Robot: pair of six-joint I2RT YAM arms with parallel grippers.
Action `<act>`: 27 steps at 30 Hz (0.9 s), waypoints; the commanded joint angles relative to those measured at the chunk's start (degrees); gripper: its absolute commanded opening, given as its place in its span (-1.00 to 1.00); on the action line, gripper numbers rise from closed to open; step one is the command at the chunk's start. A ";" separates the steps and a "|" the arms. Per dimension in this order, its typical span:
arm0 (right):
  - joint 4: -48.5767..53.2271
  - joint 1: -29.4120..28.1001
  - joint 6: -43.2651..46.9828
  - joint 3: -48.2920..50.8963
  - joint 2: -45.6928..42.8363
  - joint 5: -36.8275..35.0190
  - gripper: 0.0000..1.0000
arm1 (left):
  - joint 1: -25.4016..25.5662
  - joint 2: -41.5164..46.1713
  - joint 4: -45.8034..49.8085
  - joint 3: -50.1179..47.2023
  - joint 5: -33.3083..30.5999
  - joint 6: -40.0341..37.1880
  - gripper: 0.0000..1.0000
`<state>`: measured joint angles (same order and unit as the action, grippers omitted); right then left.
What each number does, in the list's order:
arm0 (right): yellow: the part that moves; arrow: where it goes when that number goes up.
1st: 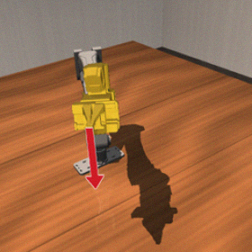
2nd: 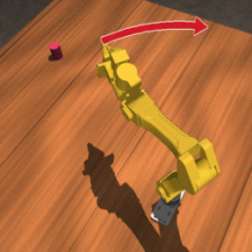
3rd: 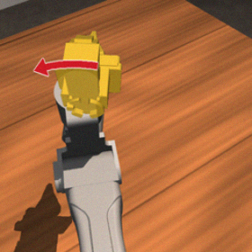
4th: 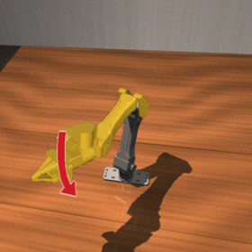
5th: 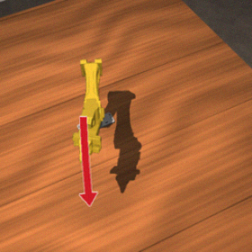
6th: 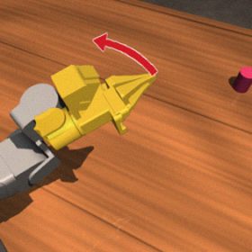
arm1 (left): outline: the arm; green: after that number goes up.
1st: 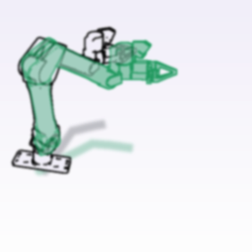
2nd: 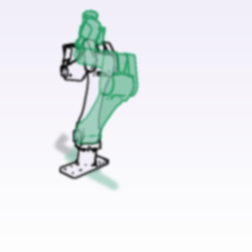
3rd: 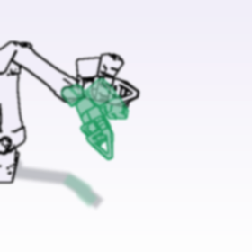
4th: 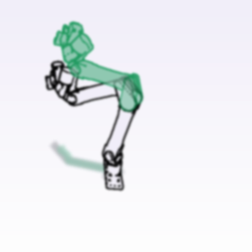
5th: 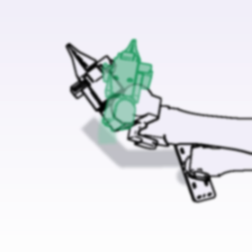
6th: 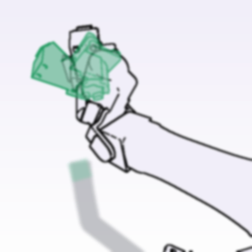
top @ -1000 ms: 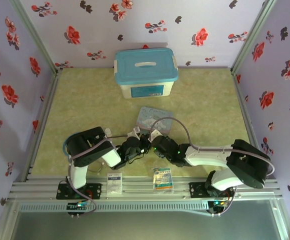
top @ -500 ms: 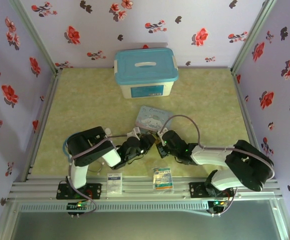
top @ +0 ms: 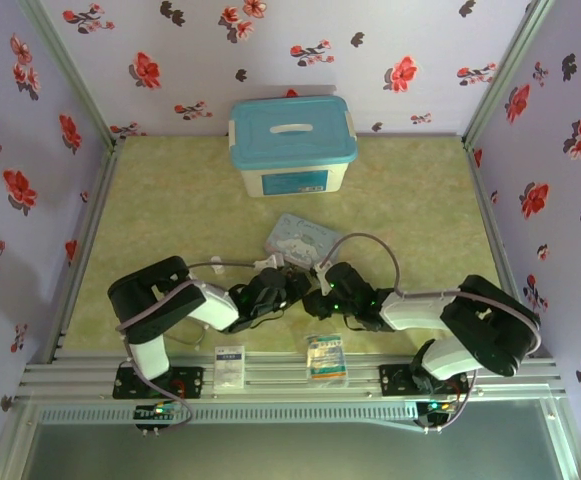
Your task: Unlock the padlock with the key
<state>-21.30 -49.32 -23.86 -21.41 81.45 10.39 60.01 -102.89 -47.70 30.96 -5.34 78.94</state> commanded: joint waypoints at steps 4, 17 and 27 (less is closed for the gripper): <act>-8.93 7.68 -8.89 5.76 -6.82 2.83 -0.18 | -0.42 0.12 4.65 1.29 0.38 -4.11 -0.98; 0.58 9.24 -20.72 1.84 -7.81 -12.45 -0.13 | -0.70 6.37 44.76 14.05 -4.57 -21.51 -0.83; 1.68 9.15 -20.79 1.29 -6.88 -12.21 -0.16 | 0.67 4.09 62.89 22.56 -11.41 -27.31 -0.57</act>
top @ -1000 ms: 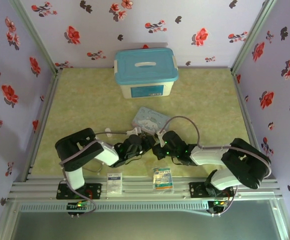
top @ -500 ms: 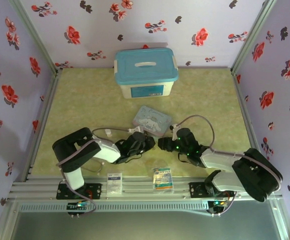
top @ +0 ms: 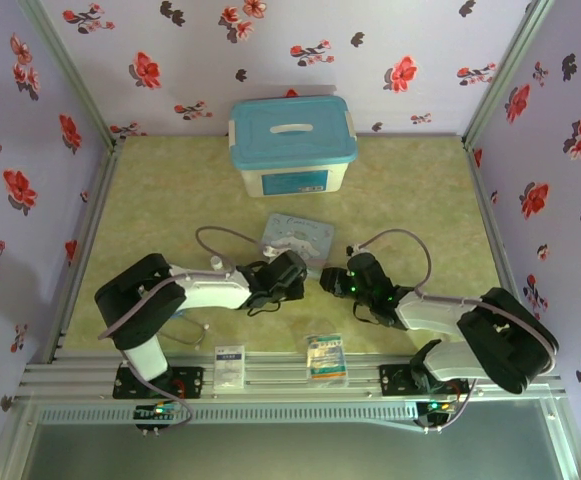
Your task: Unlock the padlock with the key
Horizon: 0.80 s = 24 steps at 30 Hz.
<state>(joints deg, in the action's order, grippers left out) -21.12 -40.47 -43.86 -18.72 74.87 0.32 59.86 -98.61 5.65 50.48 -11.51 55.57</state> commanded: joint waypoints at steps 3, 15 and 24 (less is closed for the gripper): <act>2.63 0.31 -0.41 -1.83 -0.76 -2.23 -0.16 | 1.30 -1.09 12.52 4.73 -6.91 -4.50 -0.50; 3.15 0.31 -0.20 -1.16 -1.05 -2.95 -0.17 | 4.80 -3.65 21.17 9.30 -10.92 -3.98 -0.64; 3.68 0.30 -0.09 -0.96 -1.55 -3.74 -0.17 | 7.94 -6.75 31.05 13.76 -15.68 -3.12 -0.53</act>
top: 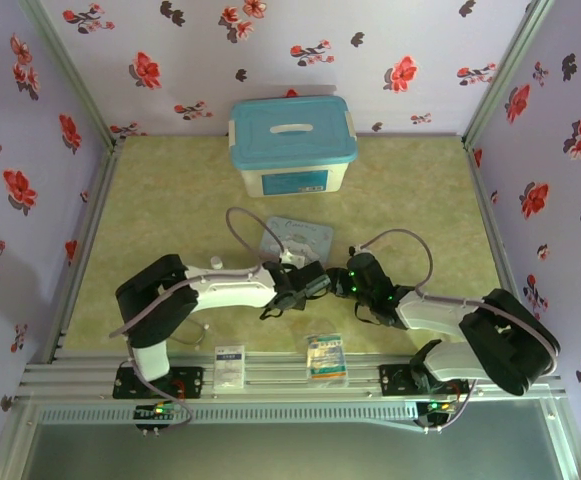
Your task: Unlock the padlock with the key
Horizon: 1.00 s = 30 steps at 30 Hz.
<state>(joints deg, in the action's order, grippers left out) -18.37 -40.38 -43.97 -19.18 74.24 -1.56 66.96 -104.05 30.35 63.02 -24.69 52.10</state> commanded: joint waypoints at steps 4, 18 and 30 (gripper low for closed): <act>1.26 0.21 0.02 -0.35 -0.92 -1.95 -0.17 | 2.65 -2.01 9.09 2.19 -3.73 1.95 -0.58; -1.54 0.21 -1.04 -0.19 1.59 -1.25 -0.18 | 5.52 -1.00 13.04 4.59 -6.91 2.40 -0.44; -0.69 0.21 -0.33 -0.51 2.13 -1.43 -0.18 | 8.48 -1.82 15.21 6.56 -6.88 4.17 -0.48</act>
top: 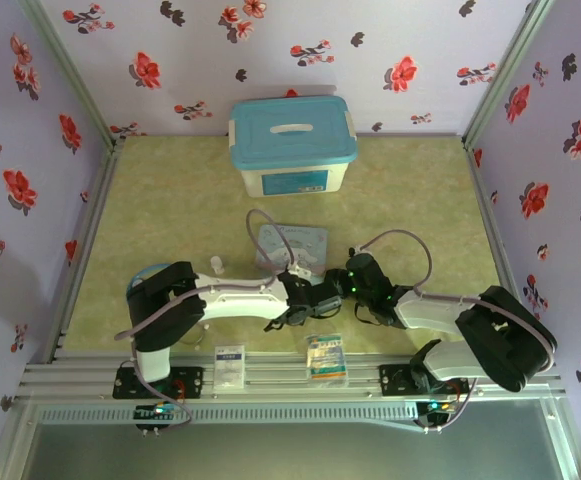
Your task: Unlock the padlock with the key
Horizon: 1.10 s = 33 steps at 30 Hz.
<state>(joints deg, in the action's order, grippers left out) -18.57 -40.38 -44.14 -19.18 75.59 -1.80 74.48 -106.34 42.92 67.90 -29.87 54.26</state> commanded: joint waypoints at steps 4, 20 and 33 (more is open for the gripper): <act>-0.65 0.21 -0.16 -0.37 1.04 -1.03 -0.19 | 1.58 0.35 2.84 1.54 -1.26 2.47 -0.43; 6.72 0.30 2.73 -0.20 -8.44 -1.78 -0.05 | -3.60 18.13 -14.13 -12.03 6.62 -7.67 0.06; 11.33 0.39 5.37 -0.41 -14.77 1.01 -0.01 | -2.80 10.51 -17.06 -12.71 6.78 -8.09 -0.02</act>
<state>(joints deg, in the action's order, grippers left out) -9.30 -40.34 -40.47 -18.81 61.54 -1.10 71.42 -94.45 26.61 55.16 -22.85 46.89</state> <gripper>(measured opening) 0.494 0.489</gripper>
